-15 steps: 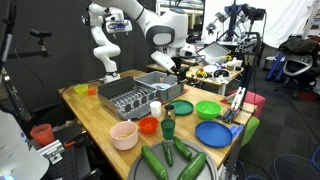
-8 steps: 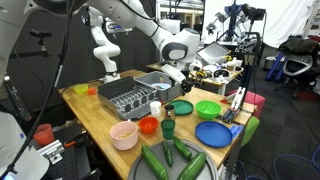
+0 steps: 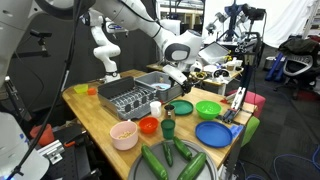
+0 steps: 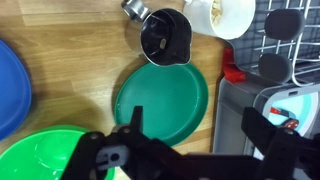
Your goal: Put the green plate on the dish rack
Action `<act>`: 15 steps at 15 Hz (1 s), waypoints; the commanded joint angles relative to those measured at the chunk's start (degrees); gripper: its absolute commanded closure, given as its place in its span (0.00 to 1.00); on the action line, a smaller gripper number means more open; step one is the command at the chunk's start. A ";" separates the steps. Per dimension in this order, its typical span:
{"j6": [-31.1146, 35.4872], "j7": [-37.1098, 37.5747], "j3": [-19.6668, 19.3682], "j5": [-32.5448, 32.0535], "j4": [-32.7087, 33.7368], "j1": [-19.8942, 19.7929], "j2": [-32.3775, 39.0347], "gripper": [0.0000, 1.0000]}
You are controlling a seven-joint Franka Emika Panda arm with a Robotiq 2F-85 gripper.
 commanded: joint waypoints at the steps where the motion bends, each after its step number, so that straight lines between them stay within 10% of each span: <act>1: 0.75 1.47 1.03 -0.87 0.64 -0.84 1.03 0.00; 15: 14.17 12.26 -0.76 -9.11 5.76 1.44 14.07 0.00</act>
